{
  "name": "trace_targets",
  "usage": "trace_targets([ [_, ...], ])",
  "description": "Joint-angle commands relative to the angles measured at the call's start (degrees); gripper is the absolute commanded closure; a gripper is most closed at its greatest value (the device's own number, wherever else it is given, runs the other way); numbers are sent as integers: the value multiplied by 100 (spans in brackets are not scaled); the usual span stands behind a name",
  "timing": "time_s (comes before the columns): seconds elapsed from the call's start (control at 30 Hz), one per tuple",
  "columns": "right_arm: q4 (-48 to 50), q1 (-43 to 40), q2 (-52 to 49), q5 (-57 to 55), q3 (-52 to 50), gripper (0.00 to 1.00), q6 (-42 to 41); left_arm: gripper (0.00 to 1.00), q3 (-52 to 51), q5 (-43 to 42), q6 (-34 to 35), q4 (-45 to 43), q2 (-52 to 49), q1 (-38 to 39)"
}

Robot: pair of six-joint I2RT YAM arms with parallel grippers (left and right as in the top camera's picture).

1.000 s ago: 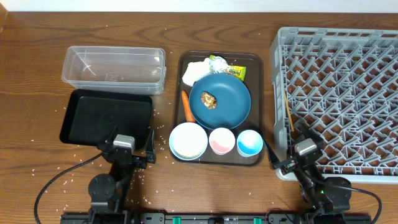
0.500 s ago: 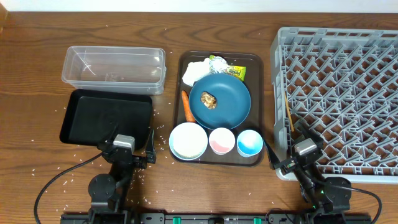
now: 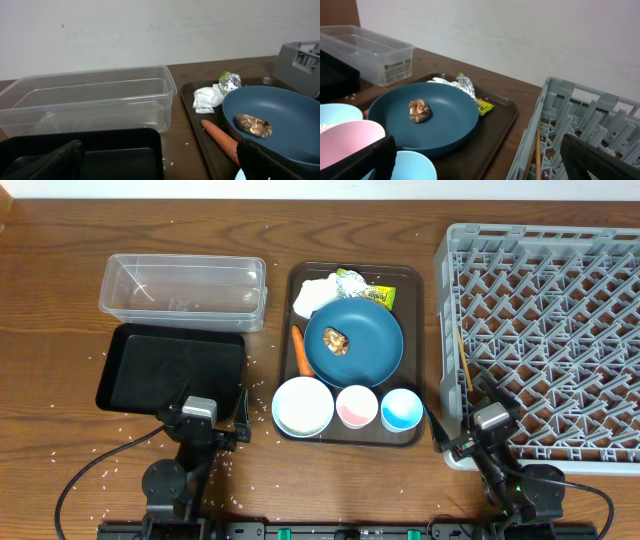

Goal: Sort waste into correct bins and load items into the dishwasher rack

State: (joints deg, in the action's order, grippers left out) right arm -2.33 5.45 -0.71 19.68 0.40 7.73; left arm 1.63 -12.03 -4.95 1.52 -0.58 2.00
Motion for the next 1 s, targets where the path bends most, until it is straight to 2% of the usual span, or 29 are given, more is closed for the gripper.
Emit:
trace_targets([
  [0.0,-24,-109,22,-15,-9,1,-85,2,-140,-13,-59,120,35,24],
  [0.4,-24,-109,22,-131,-9,1,17,2,-140,-20,-59,116,35,24],
  [0.53,59,-109,22,-59,-9,1,-31,2,-140,-286,-33,-74,35,24],
  [0.7,831,-109,22,24,-4,1,-1200,2,-101,-750,509,-1311,35,24],
  [0.77,1152,-109,22,15,90,1,-1506,2,81,-745,616,-1517,35,22],
  [0.83,1215,-109,20,-210,291,1,-1545,2,356,-748,640,-1456,7,22],
  [0.97,800,-109,-223,-763,1067,1,-1539,2,1300,-743,660,-741,-345,22],
])
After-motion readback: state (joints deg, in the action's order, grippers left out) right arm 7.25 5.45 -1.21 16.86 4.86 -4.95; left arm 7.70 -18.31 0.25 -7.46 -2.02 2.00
